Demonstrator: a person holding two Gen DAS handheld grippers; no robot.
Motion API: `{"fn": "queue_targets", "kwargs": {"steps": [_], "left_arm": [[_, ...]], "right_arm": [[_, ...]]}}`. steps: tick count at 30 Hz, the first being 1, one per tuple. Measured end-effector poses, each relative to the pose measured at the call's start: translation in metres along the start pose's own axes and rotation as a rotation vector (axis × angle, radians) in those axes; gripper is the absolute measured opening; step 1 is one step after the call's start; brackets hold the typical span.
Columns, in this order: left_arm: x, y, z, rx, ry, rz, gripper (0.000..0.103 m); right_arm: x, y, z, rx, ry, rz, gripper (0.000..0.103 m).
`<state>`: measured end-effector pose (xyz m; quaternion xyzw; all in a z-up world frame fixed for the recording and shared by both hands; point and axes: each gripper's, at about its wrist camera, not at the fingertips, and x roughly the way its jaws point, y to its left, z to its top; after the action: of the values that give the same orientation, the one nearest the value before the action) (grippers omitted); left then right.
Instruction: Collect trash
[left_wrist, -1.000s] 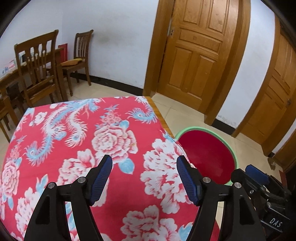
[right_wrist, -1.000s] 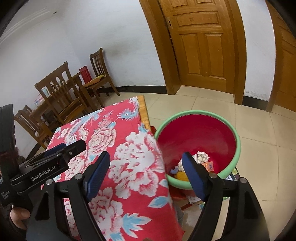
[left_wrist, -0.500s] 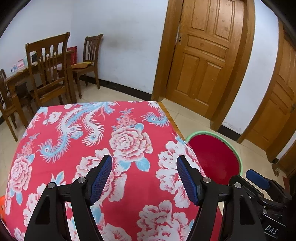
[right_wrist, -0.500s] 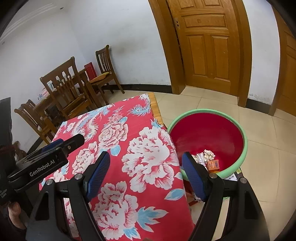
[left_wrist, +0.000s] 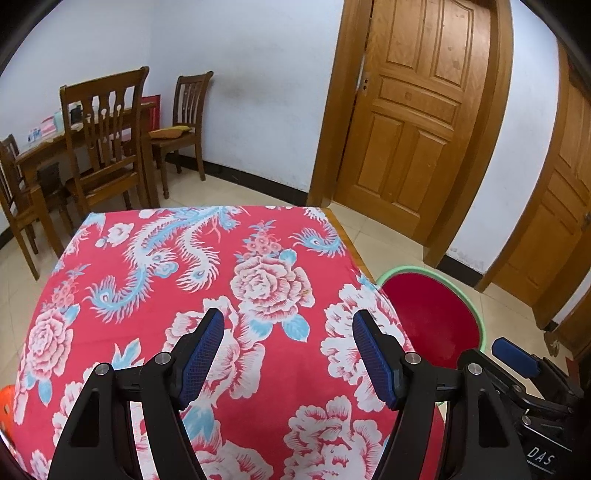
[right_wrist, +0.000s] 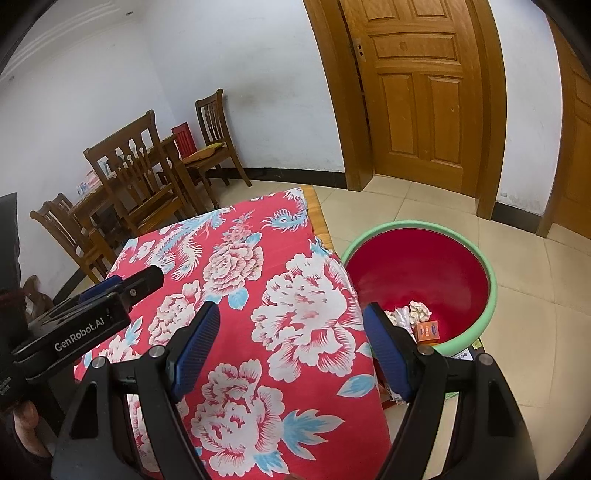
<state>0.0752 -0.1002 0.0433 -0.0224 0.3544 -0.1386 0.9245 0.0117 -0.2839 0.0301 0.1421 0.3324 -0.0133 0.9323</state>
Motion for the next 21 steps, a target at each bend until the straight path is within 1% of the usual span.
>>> {"fn": "queue_targets", "kwargs": {"steps": [21], "left_arm": [[-0.0020,0.0025,-0.0014,-0.006,0.002,0.001,0.073]], "right_arm": [[0.0002,0.0009,-0.0008,0.001,0.002,0.000,0.080]]}}
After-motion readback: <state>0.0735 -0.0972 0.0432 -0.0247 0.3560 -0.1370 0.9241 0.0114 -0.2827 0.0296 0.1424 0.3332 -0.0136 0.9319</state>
